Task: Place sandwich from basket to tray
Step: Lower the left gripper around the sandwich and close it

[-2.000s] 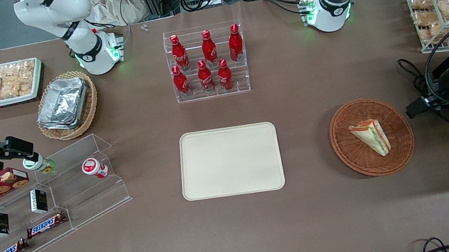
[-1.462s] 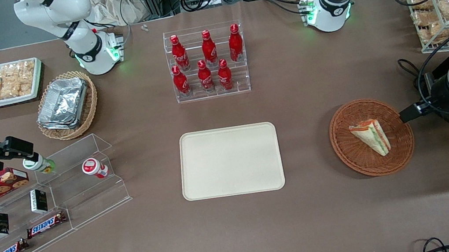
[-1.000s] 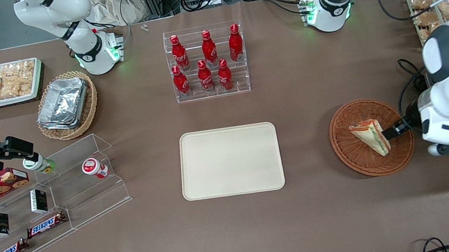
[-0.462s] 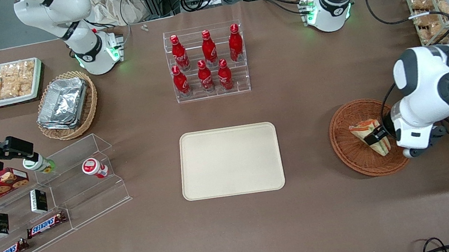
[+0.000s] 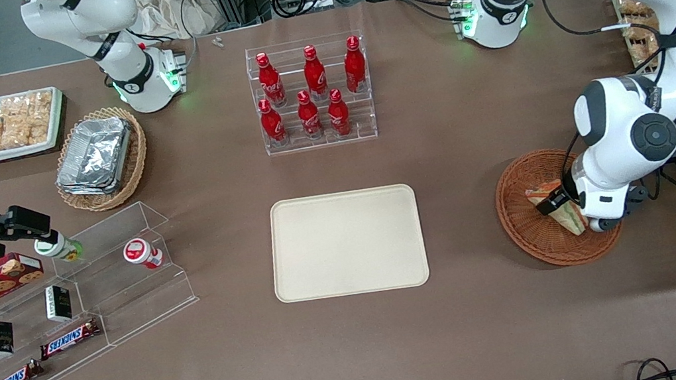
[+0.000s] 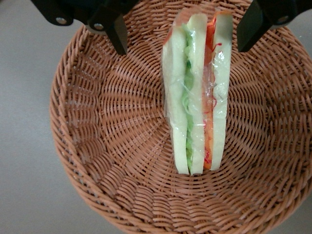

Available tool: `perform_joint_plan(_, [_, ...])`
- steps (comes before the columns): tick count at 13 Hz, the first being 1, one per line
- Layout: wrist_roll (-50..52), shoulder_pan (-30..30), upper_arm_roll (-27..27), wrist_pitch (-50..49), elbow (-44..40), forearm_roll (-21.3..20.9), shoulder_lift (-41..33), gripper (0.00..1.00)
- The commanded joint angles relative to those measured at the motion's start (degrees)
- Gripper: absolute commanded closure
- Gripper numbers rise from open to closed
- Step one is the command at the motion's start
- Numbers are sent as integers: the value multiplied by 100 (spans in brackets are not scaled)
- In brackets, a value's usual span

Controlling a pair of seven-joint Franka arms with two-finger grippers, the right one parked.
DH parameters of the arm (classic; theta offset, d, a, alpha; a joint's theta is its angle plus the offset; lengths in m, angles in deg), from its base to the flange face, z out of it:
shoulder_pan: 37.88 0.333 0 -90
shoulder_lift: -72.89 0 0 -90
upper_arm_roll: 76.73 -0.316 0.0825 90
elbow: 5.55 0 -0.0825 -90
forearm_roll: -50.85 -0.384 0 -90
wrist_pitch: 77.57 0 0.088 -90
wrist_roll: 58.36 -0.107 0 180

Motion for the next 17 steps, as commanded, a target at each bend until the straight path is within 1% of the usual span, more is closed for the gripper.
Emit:
perform_joint_plan(1, [153, -5, -15, 286, 85, -115, 94, 1])
perform_joint_plan(2, [153, 3, -24, 321, 50, -115, 121, 2])
perform_joint_plan(3, [144, 3, -24, 400, 32, -115, 173, 18])
perform_joint_plan(4, [144, 3, -24, 497, 15, -115, 200, 38])
perform_joint_plan(6, [179, 12, -32, 708, -55, -115, 279, 51])
perform_joint_plan(7, [223, 21, -24, 717, -90, -115, 288, 62])
perform_joint_plan(8, [249, 12, -24, 717, -82, -115, 288, 80])
perform_joint_plan(9, [328, 12, -24, 717, -82, -115, 279, 94])
perform_joint_plan(10, [372, 12, -24, 700, -91, -115, 262, 100])
perform_joint_plan(12, [390, -5, -15, 464, -257, -115, 183, 100])
perform_joint_plan(15, [303, -5, -6, -868, -958, -115, -45, 100])
perform_joint_plan(17, [250, -31, 20, -1757, -1634, -115, -186, 100])
